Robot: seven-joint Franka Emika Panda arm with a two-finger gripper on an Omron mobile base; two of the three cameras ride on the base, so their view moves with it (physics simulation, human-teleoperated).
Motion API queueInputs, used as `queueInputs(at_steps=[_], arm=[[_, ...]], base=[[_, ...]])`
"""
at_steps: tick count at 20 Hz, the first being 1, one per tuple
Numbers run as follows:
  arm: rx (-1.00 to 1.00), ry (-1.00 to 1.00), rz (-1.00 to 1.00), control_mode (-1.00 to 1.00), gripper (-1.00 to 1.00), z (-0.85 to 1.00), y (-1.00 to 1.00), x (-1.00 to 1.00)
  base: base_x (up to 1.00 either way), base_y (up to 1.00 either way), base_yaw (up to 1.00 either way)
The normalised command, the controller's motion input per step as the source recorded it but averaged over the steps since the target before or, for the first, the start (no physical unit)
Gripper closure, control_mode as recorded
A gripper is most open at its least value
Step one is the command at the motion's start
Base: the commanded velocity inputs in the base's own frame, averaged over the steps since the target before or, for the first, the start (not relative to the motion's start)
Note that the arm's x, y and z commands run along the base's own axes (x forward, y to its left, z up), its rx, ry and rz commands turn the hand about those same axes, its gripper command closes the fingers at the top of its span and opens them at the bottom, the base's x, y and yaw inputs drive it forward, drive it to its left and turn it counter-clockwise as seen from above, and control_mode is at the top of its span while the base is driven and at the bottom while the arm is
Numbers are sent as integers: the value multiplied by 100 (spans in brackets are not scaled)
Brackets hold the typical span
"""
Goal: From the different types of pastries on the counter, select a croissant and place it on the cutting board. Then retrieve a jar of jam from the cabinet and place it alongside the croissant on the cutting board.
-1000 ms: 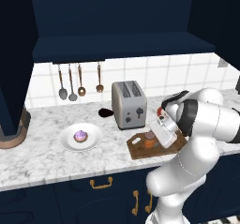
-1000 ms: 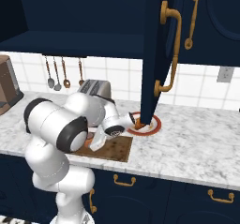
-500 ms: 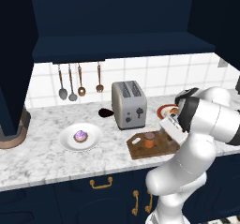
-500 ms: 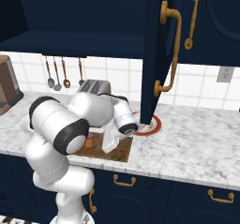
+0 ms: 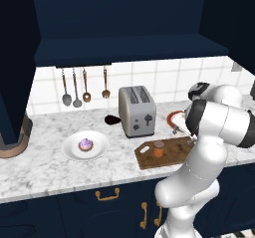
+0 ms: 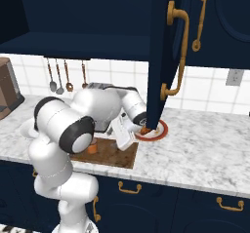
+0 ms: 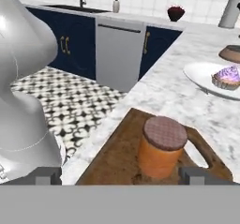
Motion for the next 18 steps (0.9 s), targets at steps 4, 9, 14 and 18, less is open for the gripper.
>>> queueInputs(at_steps=[4,9,14,18], arm=[[-1,-26,31,-100,-100,33,-43,0],[0,-27,33,-100,-100,27,-37,16],[0,-27,38,-100,-100,3,-33,52],[0,-14,32,-100,-100,0,-16,35]], base=[[0,0,0],[0,0,0],[0,0,0],[0,0,0]])
